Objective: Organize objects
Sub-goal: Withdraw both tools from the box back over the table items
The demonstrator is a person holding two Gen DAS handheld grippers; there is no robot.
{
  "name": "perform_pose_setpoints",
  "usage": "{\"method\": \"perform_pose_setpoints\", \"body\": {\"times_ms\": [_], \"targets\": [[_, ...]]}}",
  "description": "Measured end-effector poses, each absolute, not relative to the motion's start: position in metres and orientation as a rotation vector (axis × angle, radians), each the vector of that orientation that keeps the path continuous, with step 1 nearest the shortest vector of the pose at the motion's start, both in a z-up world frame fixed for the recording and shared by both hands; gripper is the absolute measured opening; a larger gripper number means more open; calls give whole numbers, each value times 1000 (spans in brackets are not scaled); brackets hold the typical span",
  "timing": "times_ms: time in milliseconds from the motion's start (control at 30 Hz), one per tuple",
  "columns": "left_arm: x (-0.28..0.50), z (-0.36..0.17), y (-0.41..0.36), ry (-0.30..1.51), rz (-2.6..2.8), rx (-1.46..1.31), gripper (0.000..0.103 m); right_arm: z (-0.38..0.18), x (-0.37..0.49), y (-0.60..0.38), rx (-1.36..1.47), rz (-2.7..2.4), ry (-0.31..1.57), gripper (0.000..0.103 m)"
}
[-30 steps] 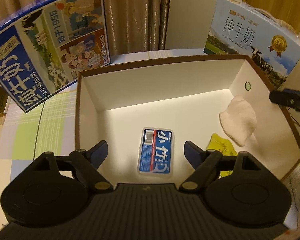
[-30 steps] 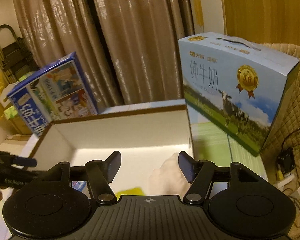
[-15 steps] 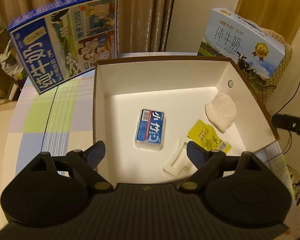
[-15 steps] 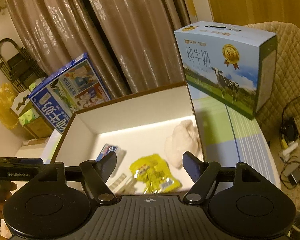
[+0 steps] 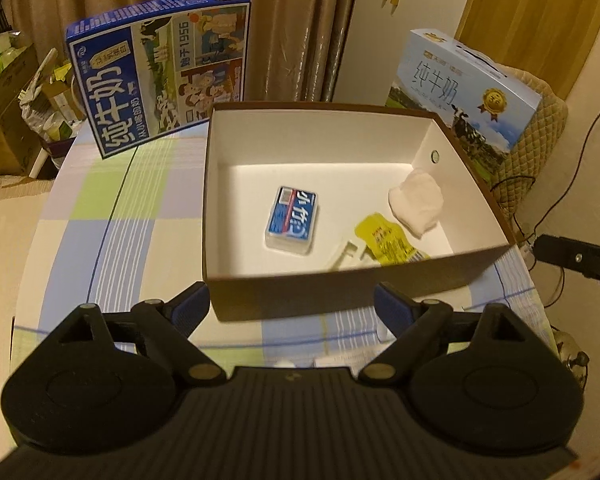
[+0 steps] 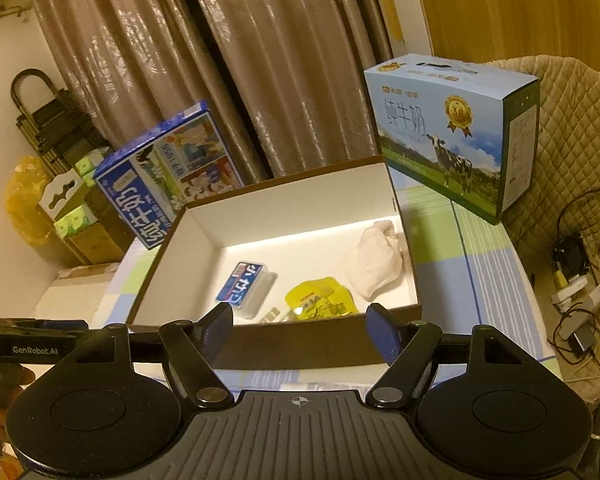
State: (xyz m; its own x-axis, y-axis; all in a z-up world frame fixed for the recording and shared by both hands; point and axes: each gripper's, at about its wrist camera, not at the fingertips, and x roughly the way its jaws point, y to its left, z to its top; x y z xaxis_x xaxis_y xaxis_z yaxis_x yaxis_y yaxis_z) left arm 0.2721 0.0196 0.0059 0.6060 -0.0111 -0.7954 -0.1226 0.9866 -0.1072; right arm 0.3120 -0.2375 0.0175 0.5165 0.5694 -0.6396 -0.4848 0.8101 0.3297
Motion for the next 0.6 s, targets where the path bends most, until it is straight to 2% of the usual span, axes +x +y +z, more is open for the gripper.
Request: {"method": "perform_pose_setpoints", "body": {"times_ms": [600], "targets": [[186,6,6,938,78,-177,87,15,243,-258,134,684,843,71]]}}
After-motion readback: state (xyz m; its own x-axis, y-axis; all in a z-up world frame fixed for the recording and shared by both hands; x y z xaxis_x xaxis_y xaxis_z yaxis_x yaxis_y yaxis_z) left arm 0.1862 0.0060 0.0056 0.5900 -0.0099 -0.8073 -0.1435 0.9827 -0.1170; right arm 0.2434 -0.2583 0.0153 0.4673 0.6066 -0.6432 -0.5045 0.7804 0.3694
